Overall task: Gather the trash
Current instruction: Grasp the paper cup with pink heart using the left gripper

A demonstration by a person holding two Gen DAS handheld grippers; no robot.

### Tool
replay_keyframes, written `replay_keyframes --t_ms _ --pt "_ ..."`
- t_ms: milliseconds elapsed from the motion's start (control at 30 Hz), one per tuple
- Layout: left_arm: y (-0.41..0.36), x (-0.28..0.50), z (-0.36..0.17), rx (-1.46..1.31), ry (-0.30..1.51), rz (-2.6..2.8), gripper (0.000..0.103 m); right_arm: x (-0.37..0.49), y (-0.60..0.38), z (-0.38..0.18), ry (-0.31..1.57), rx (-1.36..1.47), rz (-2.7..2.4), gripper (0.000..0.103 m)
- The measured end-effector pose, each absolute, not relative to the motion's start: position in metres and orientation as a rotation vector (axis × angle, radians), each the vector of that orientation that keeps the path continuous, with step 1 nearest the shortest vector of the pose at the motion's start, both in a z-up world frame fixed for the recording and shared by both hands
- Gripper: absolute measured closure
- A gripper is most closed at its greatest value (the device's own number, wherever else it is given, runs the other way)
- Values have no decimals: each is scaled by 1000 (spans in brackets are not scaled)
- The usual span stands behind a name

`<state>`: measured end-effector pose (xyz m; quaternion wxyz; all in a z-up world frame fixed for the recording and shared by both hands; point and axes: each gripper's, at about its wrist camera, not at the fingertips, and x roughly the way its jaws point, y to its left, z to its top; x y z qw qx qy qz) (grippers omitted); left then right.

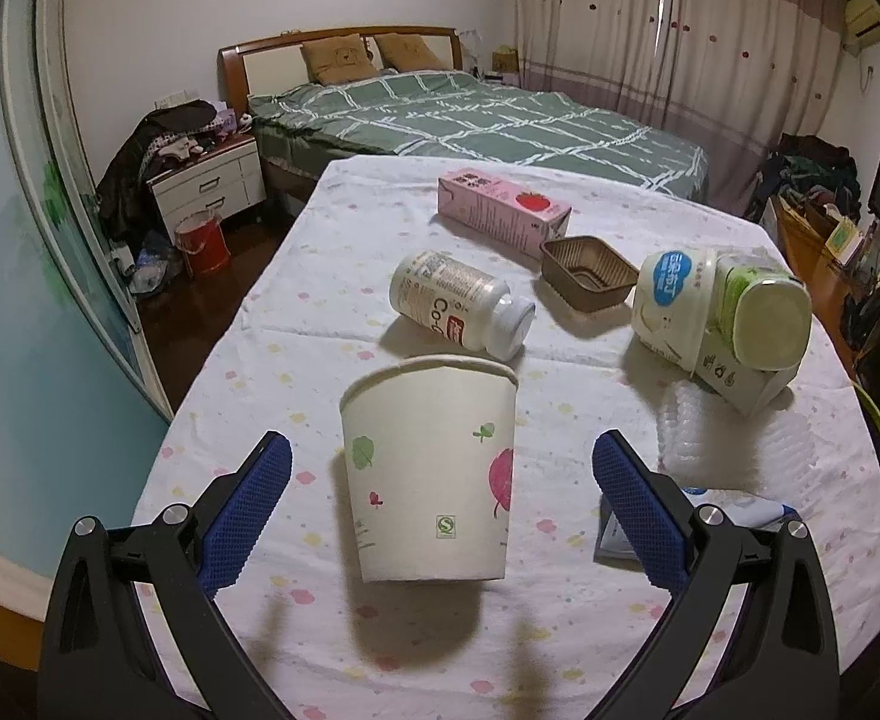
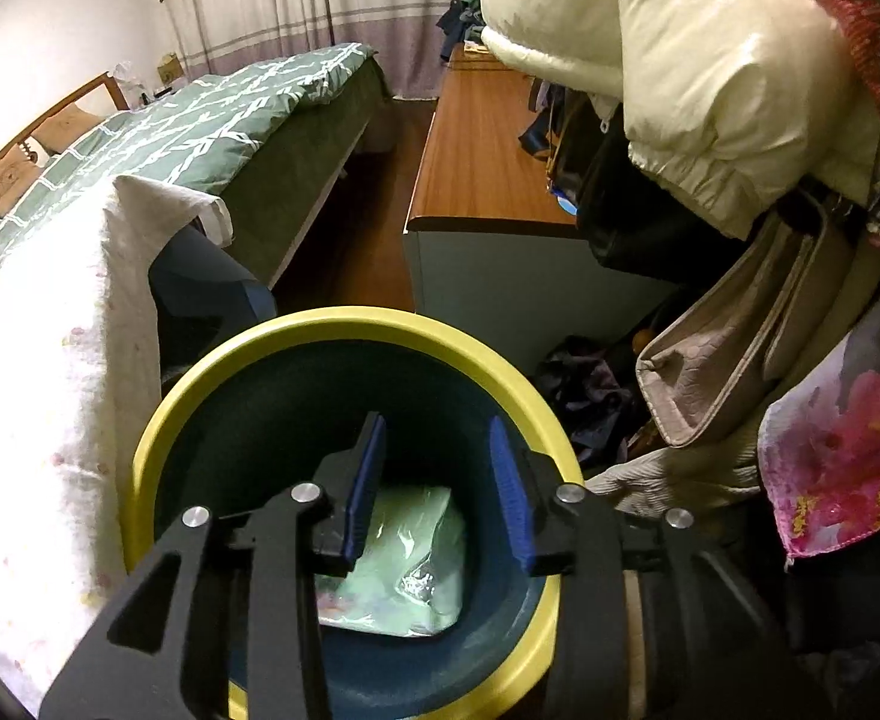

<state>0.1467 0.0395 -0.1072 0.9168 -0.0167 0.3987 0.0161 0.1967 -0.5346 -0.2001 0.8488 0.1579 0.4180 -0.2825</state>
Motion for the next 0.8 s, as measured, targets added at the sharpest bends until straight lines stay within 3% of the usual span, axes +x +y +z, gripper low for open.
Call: replay_keyframes --t_ms 367,600,700,800 --pt "31 162 -127 -11 889 24 6 194 -513 -192 868 311 -526 63" --pt "43 173 -135 -62 941 16 21 197 -503 -192 874 300 -486 63" --pt "48 177 -138 -82 952 5 36 197 -500 -193 880 304 -470 63" --pt "50 176 -136 -87 938 -7 41 196 -497 -193 880 302 -459 63"
